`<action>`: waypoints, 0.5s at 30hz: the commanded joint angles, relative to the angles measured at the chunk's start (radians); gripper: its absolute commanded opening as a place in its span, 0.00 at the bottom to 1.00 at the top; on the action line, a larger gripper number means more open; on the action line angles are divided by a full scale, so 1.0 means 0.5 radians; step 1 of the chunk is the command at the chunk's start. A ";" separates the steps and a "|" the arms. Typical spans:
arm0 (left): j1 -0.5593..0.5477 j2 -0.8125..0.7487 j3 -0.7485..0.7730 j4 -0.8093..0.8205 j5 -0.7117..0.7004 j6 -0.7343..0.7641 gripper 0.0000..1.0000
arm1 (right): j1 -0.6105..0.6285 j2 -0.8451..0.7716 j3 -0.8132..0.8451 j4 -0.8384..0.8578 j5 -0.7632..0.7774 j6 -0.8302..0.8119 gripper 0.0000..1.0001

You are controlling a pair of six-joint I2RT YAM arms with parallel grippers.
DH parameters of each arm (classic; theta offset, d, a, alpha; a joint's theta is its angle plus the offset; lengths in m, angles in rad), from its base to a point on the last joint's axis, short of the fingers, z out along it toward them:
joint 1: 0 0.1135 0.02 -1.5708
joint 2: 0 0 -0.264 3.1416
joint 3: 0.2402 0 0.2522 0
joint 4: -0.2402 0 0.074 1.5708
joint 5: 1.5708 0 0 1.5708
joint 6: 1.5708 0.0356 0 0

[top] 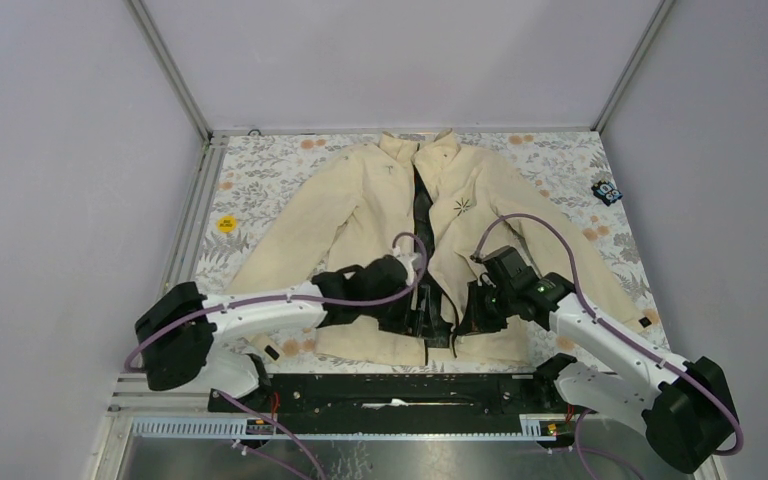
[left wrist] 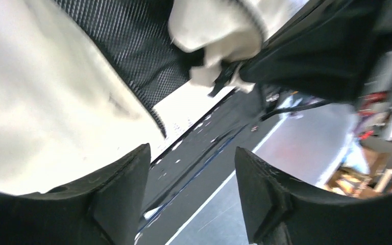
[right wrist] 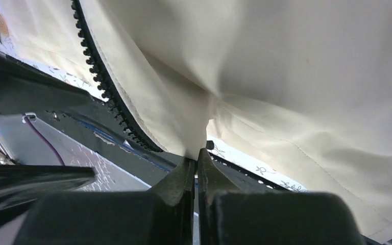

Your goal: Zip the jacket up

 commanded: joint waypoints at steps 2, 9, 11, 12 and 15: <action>-0.278 0.234 0.337 -0.754 -0.624 0.005 0.60 | -0.007 -0.033 0.074 -0.026 0.088 0.029 0.00; -0.433 0.582 0.647 -1.073 -0.990 -0.120 0.56 | -0.008 -0.063 0.056 0.001 0.094 0.053 0.00; -0.450 0.642 0.689 -1.088 -1.032 -0.152 0.54 | -0.007 -0.083 0.051 0.002 0.102 0.057 0.00; -0.456 0.670 0.702 -1.090 -1.050 -0.170 0.54 | -0.006 -0.092 0.045 0.000 0.111 0.064 0.00; -0.458 0.776 0.791 -1.163 -1.127 -0.174 0.52 | -0.008 -0.105 0.045 0.002 0.109 0.066 0.00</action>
